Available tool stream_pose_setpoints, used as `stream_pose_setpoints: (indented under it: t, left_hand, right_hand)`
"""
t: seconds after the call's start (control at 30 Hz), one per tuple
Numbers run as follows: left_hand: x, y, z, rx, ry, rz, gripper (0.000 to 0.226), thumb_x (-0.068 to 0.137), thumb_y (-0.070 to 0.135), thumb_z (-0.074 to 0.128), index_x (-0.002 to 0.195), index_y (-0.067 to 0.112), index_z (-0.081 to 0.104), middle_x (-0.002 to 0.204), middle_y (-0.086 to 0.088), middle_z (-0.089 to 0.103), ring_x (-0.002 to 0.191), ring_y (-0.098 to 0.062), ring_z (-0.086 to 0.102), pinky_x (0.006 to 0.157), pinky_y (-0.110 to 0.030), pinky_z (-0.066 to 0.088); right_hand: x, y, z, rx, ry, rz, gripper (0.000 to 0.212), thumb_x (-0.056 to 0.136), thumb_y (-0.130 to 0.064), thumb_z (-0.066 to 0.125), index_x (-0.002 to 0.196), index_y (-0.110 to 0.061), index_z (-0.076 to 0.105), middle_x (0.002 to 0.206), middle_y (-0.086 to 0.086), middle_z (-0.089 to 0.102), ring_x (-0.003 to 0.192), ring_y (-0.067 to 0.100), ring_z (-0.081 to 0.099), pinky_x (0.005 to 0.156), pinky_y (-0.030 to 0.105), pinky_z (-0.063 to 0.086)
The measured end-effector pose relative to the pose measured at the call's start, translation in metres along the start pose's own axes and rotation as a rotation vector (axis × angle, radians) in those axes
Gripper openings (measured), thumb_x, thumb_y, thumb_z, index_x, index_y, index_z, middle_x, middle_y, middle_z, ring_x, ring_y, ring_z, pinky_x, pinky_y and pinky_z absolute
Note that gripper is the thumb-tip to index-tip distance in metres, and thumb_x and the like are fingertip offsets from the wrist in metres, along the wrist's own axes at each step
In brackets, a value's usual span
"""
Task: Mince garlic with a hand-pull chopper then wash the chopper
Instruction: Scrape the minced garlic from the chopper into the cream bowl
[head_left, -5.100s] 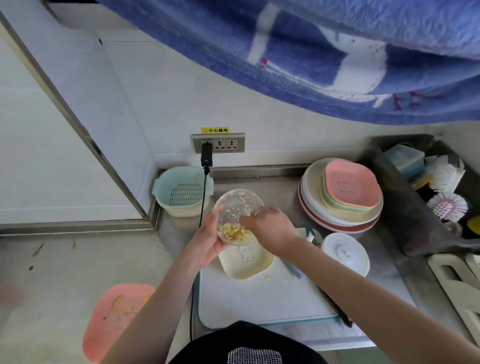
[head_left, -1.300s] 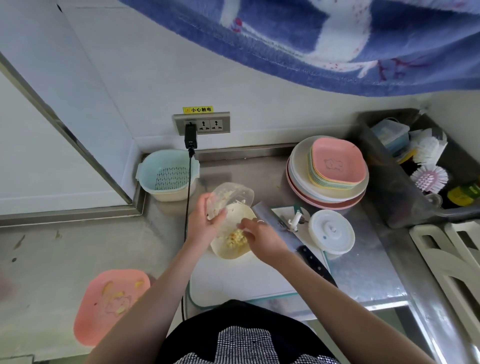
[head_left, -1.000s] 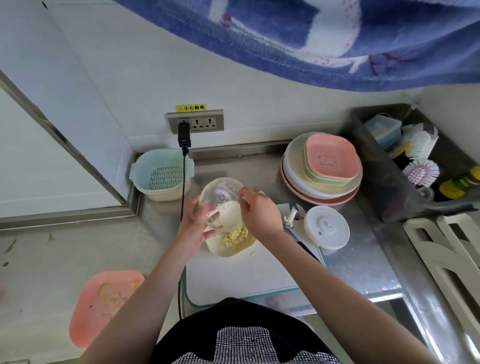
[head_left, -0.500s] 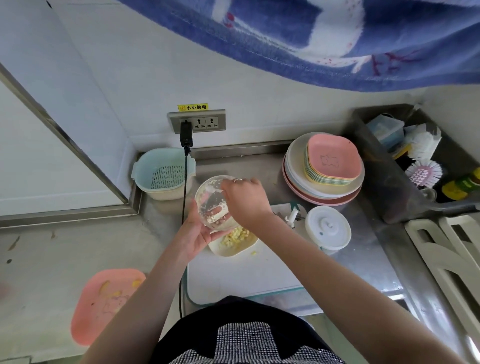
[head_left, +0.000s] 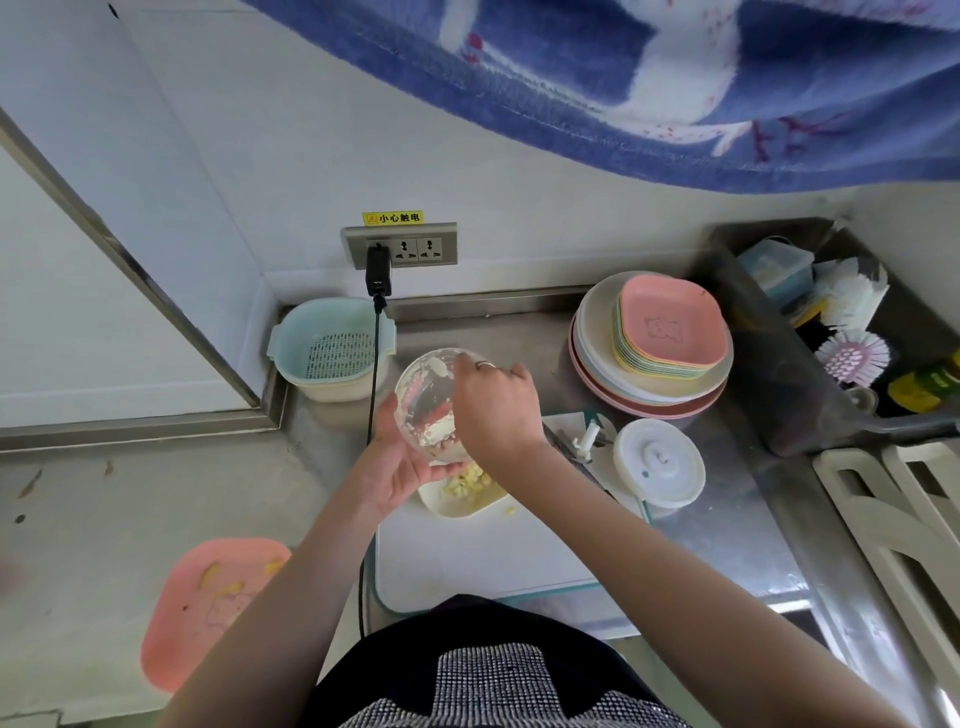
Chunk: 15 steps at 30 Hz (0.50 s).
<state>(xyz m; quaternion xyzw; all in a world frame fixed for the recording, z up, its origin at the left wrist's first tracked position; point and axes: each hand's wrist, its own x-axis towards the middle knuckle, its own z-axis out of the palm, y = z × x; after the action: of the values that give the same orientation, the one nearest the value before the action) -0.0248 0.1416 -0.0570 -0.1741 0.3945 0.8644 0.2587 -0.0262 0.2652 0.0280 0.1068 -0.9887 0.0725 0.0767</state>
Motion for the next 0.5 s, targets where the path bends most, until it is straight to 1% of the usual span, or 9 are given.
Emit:
stream_pose_setpoints:
  t: [0.07, 0.1, 0.17, 0.23, 0.3, 0.37, 0.4, 0.43, 0.5]
  left_hand:
    - [-0.002, 0.002, 0.003, 0.02, -0.031, 0.03, 0.065, 0.094, 0.058, 0.026, 0.145, 0.018, 0.034, 0.14, -0.014, 0.05, 0.12, -0.031, 0.054, 0.083, -0.052, 0.05]
    - [-0.001, 0.002, 0.004, -0.002, -0.046, 0.055, 0.07, 0.089, 0.059, 0.037, 0.144, 0.016, 0.035, 0.139, -0.015, 0.051, 0.122, -0.031, 0.052, 0.082, -0.049, 0.053]
    - [-0.001, 0.007, 0.004, -0.087, -0.078, 0.072, 0.088, 0.071, 0.062, 0.065, 0.144, 0.021, 0.036, 0.133, -0.015, 0.054, 0.121, -0.032, 0.056, 0.079, -0.044, 0.056]
    - [-0.001, 0.01, 0.004, -0.08, -0.089, 0.077, 0.105, 0.056, 0.065, 0.077, 0.143, 0.025, 0.035, 0.138, -0.015, 0.05, 0.12, -0.031, 0.057, 0.079, -0.048, 0.055]
    - [-0.004, 0.01, 0.008, 0.0, -0.05, 0.07, 0.099, 0.067, 0.068, 0.067, 0.145, 0.019, 0.032, 0.143, -0.017, 0.046, 0.121, -0.033, 0.054, 0.084, -0.059, 0.05]
    - [-0.002, 0.007, 0.011, -0.025, 0.015, 0.037, 0.069, 0.092, 0.063, 0.035, 0.143, 0.017, 0.036, 0.142, -0.015, 0.048, 0.118, -0.034, 0.055, 0.091, -0.064, 0.042]
    - [-0.001, 0.006, 0.012, -0.049, 0.04, 0.025, 0.062, 0.097, 0.057, 0.022, 0.142, 0.016, 0.038, 0.141, -0.014, 0.049, 0.118, -0.035, 0.054, 0.092, -0.064, 0.04]
    - [0.0, 0.006, 0.012, -0.054, 0.049, 0.025, 0.06, 0.099, 0.053, 0.018, 0.142, 0.016, 0.038, 0.141, -0.014, 0.048, 0.121, -0.036, 0.052, 0.091, -0.062, 0.042]
    - [0.0, 0.008, 0.013, -0.036, 0.036, 0.061, 0.057, 0.097, 0.047, 0.025, 0.14, 0.012, 0.041, 0.133, -0.015, 0.055, 0.118, -0.032, 0.055, 0.081, -0.051, 0.053]
  right_hand:
    - [-0.007, -0.011, 0.001, -0.006, 0.014, -0.043, 0.033, 0.052, -0.001, 0.069, 0.084, -0.005, 0.062, 0.058, 0.004, 0.064, 0.05, 0.023, 0.063, 0.06, 0.027, 0.044]
    - [-0.013, -0.016, 0.005, -0.021, 0.008, -0.101, 0.035, 0.05, -0.003, 0.072, 0.083, -0.006, 0.063, 0.058, 0.004, 0.064, 0.05, 0.023, 0.064, 0.06, 0.027, 0.047]
    - [-0.028, -0.018, 0.014, -0.026, -0.032, -0.22, 0.045, 0.048, -0.002, 0.075, 0.091, -0.007, 0.065, 0.065, 0.005, 0.067, 0.057, 0.024, 0.065, 0.066, 0.029, 0.048]
    - [-0.034, -0.012, 0.013, -0.058, -0.021, -0.212, 0.054, 0.037, -0.006, 0.081, 0.09, -0.008, 0.068, 0.059, 0.002, 0.064, 0.051, 0.021, 0.063, 0.064, 0.027, 0.048]
    - [-0.028, -0.006, 0.014, -0.076, 0.068, -0.131, 0.057, 0.028, -0.013, 0.087, 0.081, -0.009, 0.068, 0.05, 0.0, 0.059, 0.043, 0.019, 0.059, 0.06, 0.025, 0.048]
    - [-0.017, -0.006, 0.006, -0.05, 0.122, -0.057, 0.05, 0.025, -0.008, 0.082, 0.071, -0.01, 0.063, 0.044, -0.003, 0.054, 0.037, 0.019, 0.055, 0.055, 0.023, 0.045]
    - [-0.013, -0.008, 0.002, -0.033, 0.133, -0.038, 0.046, 0.025, -0.005, 0.078, 0.069, -0.01, 0.061, 0.042, -0.003, 0.053, 0.035, 0.018, 0.054, 0.053, 0.022, 0.043]
    - [-0.01, -0.011, 0.0, -0.022, 0.135, -0.031, 0.043, 0.028, -0.003, 0.075, 0.068, -0.01, 0.06, 0.042, -0.003, 0.053, 0.035, 0.018, 0.054, 0.053, 0.022, 0.042]
    - [-0.011, -0.019, -0.001, -0.015, 0.141, -0.055, 0.039, 0.034, -0.003, 0.074, 0.069, -0.011, 0.06, 0.044, -0.003, 0.055, 0.038, 0.017, 0.056, 0.054, 0.023, 0.043]
